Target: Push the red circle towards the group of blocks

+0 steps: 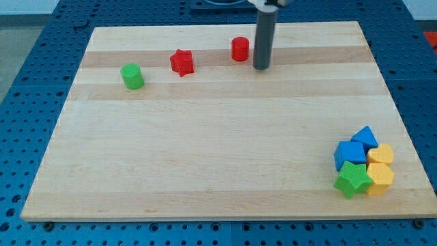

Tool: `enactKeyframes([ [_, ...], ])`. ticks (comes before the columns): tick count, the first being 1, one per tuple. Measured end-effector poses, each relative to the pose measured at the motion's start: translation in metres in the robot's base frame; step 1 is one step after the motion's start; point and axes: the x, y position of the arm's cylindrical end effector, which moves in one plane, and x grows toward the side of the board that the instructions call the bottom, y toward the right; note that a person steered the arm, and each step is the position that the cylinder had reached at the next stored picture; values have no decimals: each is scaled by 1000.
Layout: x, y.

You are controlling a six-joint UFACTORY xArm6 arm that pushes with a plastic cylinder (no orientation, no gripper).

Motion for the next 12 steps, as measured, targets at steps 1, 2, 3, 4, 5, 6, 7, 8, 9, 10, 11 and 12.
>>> enactKeyframes([
  [1,-24,13],
  [2,-61,1],
  [3,-86,-49],
  [4,-67,-68],
  [5,-29,-51],
  [6,16,-15],
  [7,63,18],
  [8,86,30],
  [9,65,15],
  [10,45,-4],
  [11,28,2],
  [12,27,35],
])
